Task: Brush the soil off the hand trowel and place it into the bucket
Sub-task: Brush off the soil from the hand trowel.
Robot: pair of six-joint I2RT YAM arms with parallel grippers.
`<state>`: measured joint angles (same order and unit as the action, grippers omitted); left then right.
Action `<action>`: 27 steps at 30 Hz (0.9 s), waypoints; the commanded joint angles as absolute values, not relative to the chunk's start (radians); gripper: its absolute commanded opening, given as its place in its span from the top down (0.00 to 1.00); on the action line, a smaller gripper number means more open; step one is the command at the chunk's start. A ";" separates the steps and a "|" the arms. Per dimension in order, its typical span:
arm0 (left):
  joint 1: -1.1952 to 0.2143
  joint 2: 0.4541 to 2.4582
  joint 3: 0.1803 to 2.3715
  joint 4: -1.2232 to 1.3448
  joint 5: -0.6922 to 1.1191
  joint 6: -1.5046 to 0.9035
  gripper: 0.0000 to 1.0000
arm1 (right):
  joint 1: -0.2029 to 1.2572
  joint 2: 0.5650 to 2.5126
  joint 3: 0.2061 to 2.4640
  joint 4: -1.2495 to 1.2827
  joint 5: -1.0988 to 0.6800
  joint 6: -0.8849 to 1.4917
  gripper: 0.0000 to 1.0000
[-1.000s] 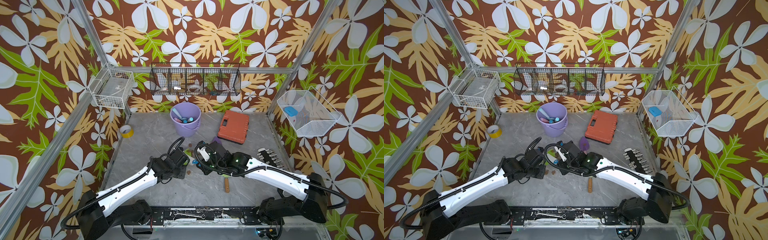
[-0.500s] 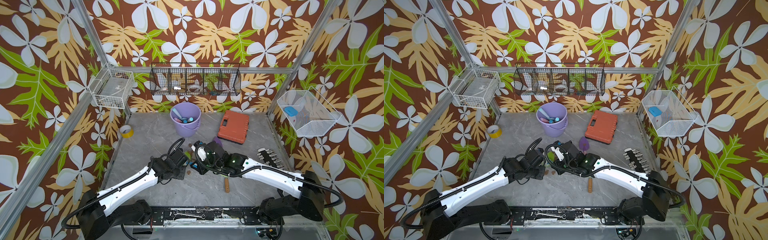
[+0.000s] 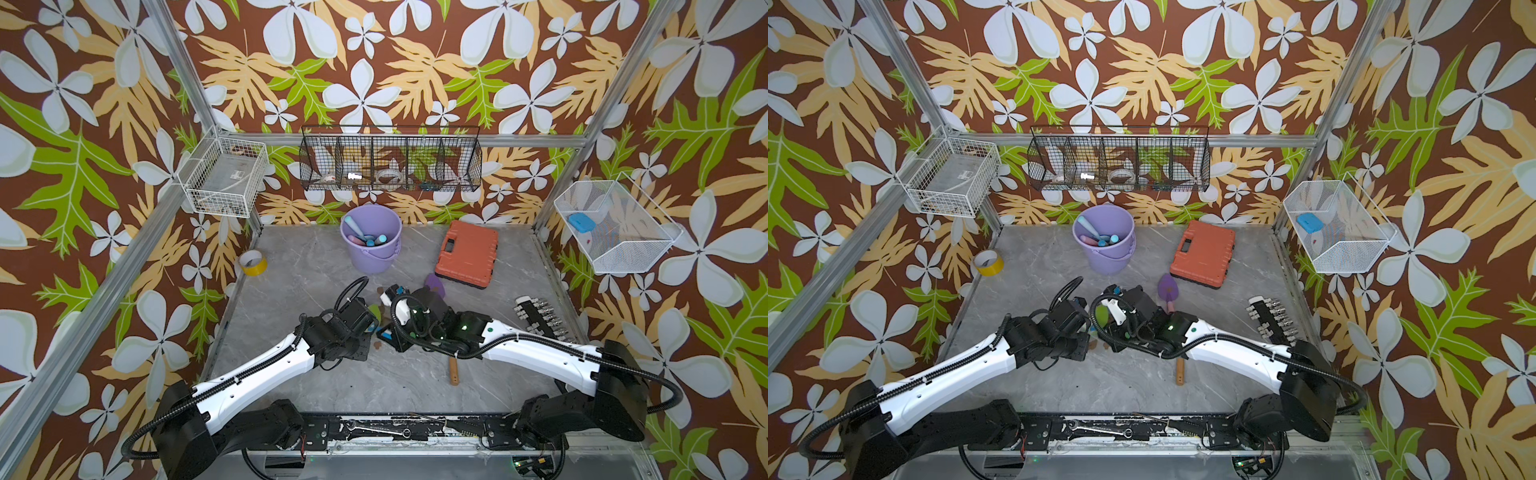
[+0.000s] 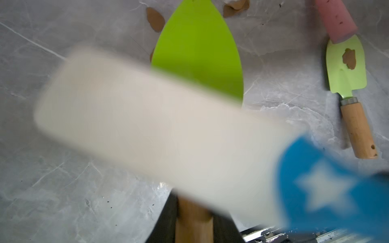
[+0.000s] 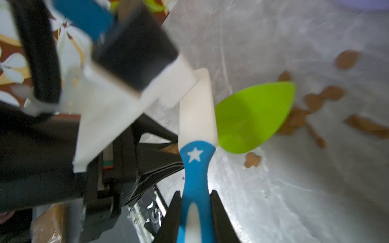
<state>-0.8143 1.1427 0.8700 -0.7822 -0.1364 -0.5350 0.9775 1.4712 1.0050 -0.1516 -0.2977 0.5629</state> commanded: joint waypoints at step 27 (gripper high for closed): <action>-0.813 1.083 0.854 -0.738 -0.163 -0.578 1.00 | 0.884 1.437 0.934 -0.222 -0.165 0.525 1.00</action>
